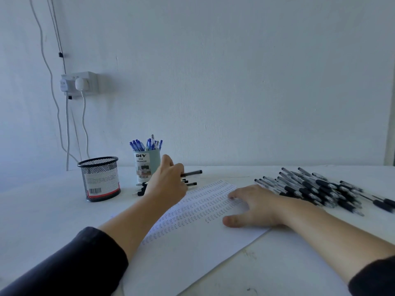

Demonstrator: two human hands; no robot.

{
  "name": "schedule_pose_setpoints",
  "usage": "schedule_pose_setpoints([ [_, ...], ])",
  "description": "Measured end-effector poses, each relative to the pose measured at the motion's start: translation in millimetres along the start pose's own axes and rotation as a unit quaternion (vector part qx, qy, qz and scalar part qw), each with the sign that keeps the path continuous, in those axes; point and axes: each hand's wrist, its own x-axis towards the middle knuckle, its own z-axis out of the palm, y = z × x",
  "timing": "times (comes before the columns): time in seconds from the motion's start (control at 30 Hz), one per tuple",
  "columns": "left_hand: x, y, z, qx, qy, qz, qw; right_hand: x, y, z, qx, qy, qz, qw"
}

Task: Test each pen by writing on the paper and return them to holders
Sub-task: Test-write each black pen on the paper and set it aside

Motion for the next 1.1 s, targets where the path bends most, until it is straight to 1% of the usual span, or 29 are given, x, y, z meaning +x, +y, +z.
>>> schedule_pose_setpoints([
  [0.1, 0, 3, -4, -0.061, 0.027, 0.0, 0.998, -3, -2, -1, 0.003, -0.009, 0.009, 1.0],
  [0.2, -2, 7, -9, -0.093, 0.051, 0.013, 0.994, -4, 0, -4, 0.012, -0.003, 0.016, 1.0],
  [0.27, -5, 11, -11, -0.109, 0.058, -0.005, 0.992, -3, 4, -5, 0.017, -0.004, 0.026, 1.0],
  [0.3, -6, 12, -12, -0.142, 0.057, -0.024, 0.988, -3, 5, -5, 0.02, -0.004, 0.026, 0.999],
  [0.33, -5, 12, -13, -0.208, 0.049, -0.06, 0.975, -3, 6, -5, 0.025, -0.005, 0.025, 0.999],
  [0.37, -3, 13, -13, -0.306, 0.035, -0.109, 0.945, -3, 7, -5, 0.033, -0.006, 0.027, 0.999],
  [0.4, -2, 13, -12, -0.412, 0.021, -0.163, 0.896, -2, 8, -4, 0.045, -0.002, 0.031, 0.999],
  [0.43, -1, 14, -12, -0.499, 0.009, -0.212, 0.841, -2, 9, -4, 0.054, 0.002, 0.035, 0.998],
  [0.47, -1, 16, -12, -0.553, -0.004, -0.246, 0.796, -1, 11, -4, 0.061, 0.003, 0.037, 0.997],
  [0.5, -2, 17, -12, -0.584, -0.017, -0.266, 0.767, -1, 11, -4, 0.065, 0.004, 0.035, 0.997],
  [0.57, -6, 20, -13, -0.617, -0.033, -0.279, 0.735, 2, 14, -4, 0.073, 0.008, 0.029, 0.997],
  [0.63, -9, 23, -15, -0.631, -0.037, -0.287, 0.72, 3, 15, -3, 0.08, 0.01, 0.025, 0.996],
  [0.7, -14, 28, -16, -0.628, -0.044, -0.292, 0.72, 2, 15, -4, 0.082, 0.009, 0.024, 0.996],
  [0.8, -22, 40, -17, -0.604, -0.075, -0.284, 0.741, 0, 14, -5, 0.086, 0.01, 0.02, 0.996],
  [0.9, -32, 49, -15, -0.592, -0.099, -0.272, 0.752, 0, 14, -5, 0.084, 0.013, 0.014, 0.996],
  [1.0, -41, 56, -12, -0.57, -0.121, -0.244, 0.775, 0, 14, -4, 0.092, 0.015, 0.015, 0.996],
  [1.1, -44, 59, -11, -0.545, -0.121, -0.223, 0.799, 1, 16, -3, 0.096, 0.013, 0.016, 0.995],
])
